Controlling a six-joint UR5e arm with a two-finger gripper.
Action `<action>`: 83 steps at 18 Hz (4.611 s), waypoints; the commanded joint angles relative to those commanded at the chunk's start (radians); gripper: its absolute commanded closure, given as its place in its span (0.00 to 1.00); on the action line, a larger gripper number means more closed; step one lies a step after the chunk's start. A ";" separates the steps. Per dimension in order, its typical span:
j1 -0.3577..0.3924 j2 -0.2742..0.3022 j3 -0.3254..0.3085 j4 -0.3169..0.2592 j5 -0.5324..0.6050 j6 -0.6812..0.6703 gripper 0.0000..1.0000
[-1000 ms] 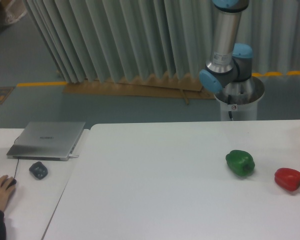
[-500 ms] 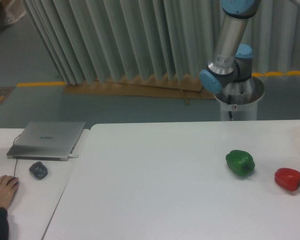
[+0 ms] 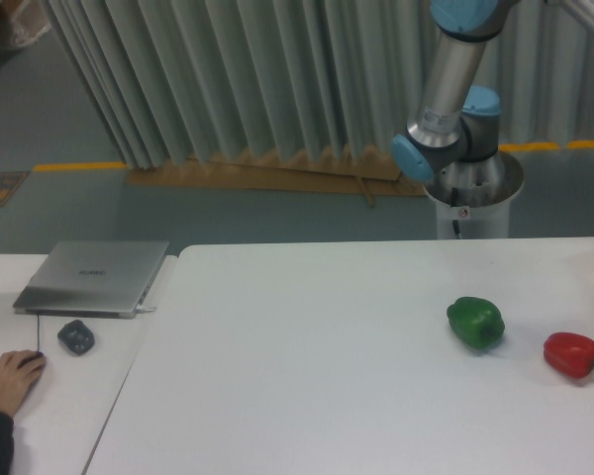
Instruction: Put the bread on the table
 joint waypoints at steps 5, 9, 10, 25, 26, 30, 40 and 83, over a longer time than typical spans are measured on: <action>0.000 -0.008 0.002 0.002 0.000 0.003 0.00; 0.002 -0.017 0.000 0.003 0.009 0.018 0.00; 0.000 -0.017 -0.001 0.003 0.018 0.018 0.00; 0.006 -0.002 0.020 -0.009 -0.035 0.020 0.63; 0.009 0.002 0.029 -0.014 -0.053 0.018 0.63; 0.034 0.043 0.044 -0.083 -0.161 0.006 0.63; 0.084 0.159 0.048 -0.190 -0.576 -0.305 0.63; -0.183 0.212 0.144 -0.297 -0.216 -0.548 0.00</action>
